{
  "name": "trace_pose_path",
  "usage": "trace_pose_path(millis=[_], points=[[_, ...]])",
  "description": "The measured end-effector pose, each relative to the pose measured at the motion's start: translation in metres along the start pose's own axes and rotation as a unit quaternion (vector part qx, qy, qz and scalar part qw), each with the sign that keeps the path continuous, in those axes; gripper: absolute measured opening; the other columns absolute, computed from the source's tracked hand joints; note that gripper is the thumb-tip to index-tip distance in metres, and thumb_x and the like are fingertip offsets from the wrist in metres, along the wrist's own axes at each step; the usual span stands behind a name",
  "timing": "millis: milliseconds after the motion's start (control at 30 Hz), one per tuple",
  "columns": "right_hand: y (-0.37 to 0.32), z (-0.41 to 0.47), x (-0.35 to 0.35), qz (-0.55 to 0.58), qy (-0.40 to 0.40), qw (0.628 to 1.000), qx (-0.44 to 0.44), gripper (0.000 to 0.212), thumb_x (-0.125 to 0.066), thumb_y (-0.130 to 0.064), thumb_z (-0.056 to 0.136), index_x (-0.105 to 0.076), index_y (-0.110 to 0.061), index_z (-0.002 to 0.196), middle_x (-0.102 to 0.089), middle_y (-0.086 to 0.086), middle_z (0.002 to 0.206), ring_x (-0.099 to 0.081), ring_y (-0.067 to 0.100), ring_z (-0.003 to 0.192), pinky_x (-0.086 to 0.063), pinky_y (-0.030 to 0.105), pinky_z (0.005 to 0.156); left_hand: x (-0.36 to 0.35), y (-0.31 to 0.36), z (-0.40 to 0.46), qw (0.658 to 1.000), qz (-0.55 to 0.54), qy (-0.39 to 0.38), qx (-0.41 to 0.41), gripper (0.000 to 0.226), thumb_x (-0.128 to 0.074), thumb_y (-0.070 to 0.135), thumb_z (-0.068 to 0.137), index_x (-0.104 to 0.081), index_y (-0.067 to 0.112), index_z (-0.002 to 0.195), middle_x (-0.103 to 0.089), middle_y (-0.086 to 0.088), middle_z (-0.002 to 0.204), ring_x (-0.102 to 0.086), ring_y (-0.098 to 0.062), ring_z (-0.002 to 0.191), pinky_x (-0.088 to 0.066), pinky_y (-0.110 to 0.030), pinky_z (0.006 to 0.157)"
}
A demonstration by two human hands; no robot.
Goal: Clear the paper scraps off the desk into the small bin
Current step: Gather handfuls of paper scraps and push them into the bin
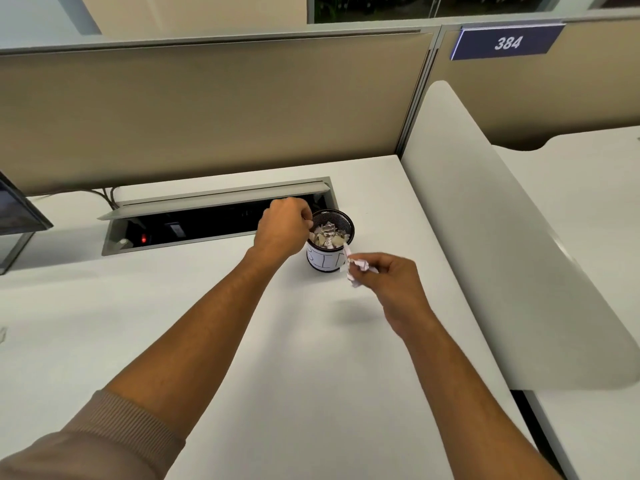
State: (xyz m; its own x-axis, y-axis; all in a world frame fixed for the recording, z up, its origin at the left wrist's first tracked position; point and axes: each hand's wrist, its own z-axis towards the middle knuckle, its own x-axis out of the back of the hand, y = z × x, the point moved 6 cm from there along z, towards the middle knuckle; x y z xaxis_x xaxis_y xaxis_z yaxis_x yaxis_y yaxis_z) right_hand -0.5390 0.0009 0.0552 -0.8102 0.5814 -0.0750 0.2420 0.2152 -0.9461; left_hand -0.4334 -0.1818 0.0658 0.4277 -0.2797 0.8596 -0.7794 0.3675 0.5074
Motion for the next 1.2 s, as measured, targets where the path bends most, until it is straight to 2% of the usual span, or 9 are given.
trace_pose_path(millis=[100,200,267,400,533,733,933,1100,1200], points=[[-0.02,0.027,-0.008,-0.102,0.015,0.994,0.035,0.016,-0.076,-0.003,0.075,-0.077,-0.018,0.079,-0.073,0.005,0.071,-0.063,0.017,0.061,-0.053,0.033,0.072,-0.005,-0.012,-0.003,0.996,-0.08,-0.013,0.031,0.008,-0.071,0.022,0.084,-0.068,0.023,0.09,-0.07,-0.004,0.088,-0.067,-0.024,0.086,-0.057,-0.038,0.081],[-0.042,0.049,-0.022,-0.257,0.036,0.961,0.094,0.013,-0.076,-0.01,0.077,-0.078,-0.02,0.085,-0.07,-0.003,0.073,-0.064,0.012,0.069,-0.046,0.016,0.061,-0.007,-0.018,-0.004,0.988,-0.145,-0.019,0.056,0.008,-0.072,0.02,0.084,-0.065,0.022,0.088,-0.07,-0.006,0.083,-0.07,-0.019,0.075,-0.06,-0.036,0.075],[-0.054,0.062,-0.038,-0.383,0.037,0.913,0.136,0.015,-0.07,-0.006,0.081,-0.078,-0.015,0.091,-0.068,0.0,0.08,-0.063,0.015,0.075,-0.045,0.012,0.06,-0.008,-0.02,-0.006,0.977,-0.196,-0.026,0.073,0.008,-0.071,0.016,0.086,-0.066,0.016,0.091,-0.071,-0.008,0.081,-0.072,-0.015,0.065,-0.06,-0.029,0.068],[-0.046,0.084,-0.07,-0.597,-0.031,0.789,0.145,0.025,-0.068,-0.004,0.08,-0.074,-0.014,0.103,-0.067,0.015,0.102,-0.063,0.03,0.088,-0.054,0.031,0.076,-0.007,-0.024,-0.011,0.953,-0.284,-0.036,0.102,0.01,-0.072,0.011,0.085,-0.067,0.01,0.093,-0.072,-0.01,0.079,-0.072,-0.016,0.061,-0.061,-0.028,0.065],[-0.035,0.086,-0.09,-0.691,-0.11,0.703,0.126,0.021,-0.064,-0.008,0.085,-0.067,-0.009,0.106,-0.057,0.015,0.103,-0.056,0.031,0.085,-0.043,0.032,0.066,-0.008,-0.027,-0.009,0.944,-0.309,-0.048,0.106,0.012,-0.072,0.01,0.084,-0.067,0.007,0.095,-0.071,-0.009,0.075,-0.072,-0.017,0.061,-0.061,-0.031,0.067],[-0.035,0.091,-0.098,-0.705,-0.147,0.682,0.128,0.021,-0.062,-0.003,0.084,-0.068,-0.011,0.103,-0.059,0.013,0.101,-0.052,0.025,0.076,-0.046,0.033,0.065,-0.01,-0.029,-0.01,0.937,-0.329,-0.046,0.109,0.011,-0.072,0.009,0.085,-0.067,0.007,0.095,-0.07,-0.008,0.072,-0.072,-0.017,0.06,-0.061,-0.029,0.065],[-0.061,0.086,-0.087,-0.689,-0.174,0.691,0.129,0.032,-0.074,-0.016,0.079,-0.071,-0.025,0.11,-0.06,0.003,0.106,-0.059,0.025,0.095,-0.049,0.032,0.074,-0.011,-0.03,-0.009,0.935,-0.336,-0.048,0.105,0.011,-0.072,0.009,0.084,-0.067,0.006,0.094,-0.07,-0.008,0.071,-0.072,-0.02,0.061,-0.062,-0.033,0.066],[-0.069,0.09,-0.087,-0.668,-0.124,0.723,0.125,0.019,-0.071,-0.005,0.076,-0.069,-0.023,0.076,-0.064,0.008,0.099,-0.061,0.024,0.088,-0.052,0.03,0.072,-0.011,-0.03,-0.01,0.942,-0.322,-0.039,0.091,0.01,-0.07,0.011,0.087,-0.067,0.007,0.096,-0.072,-0.011,0.075,-0.072,-0.018,0.06,-0.061,-0.031,0.065],[-0.046,0.093,-0.092,-0.679,-0.129,0.717,0.09,0.009,-0.07,-0.008,0.078,-0.069,-0.016,0.083,-0.06,0.01,0.099,-0.06,0.026,0.085,-0.055,0.035,0.076,-0.012,-0.03,-0.01,0.94,-0.327,-0.037,0.091,0.01,-0.07,0.01,0.087,-0.067,0.006,0.095,-0.072,-0.012,0.074,-0.072,-0.019,0.06,-0.061,-0.032,0.066]])
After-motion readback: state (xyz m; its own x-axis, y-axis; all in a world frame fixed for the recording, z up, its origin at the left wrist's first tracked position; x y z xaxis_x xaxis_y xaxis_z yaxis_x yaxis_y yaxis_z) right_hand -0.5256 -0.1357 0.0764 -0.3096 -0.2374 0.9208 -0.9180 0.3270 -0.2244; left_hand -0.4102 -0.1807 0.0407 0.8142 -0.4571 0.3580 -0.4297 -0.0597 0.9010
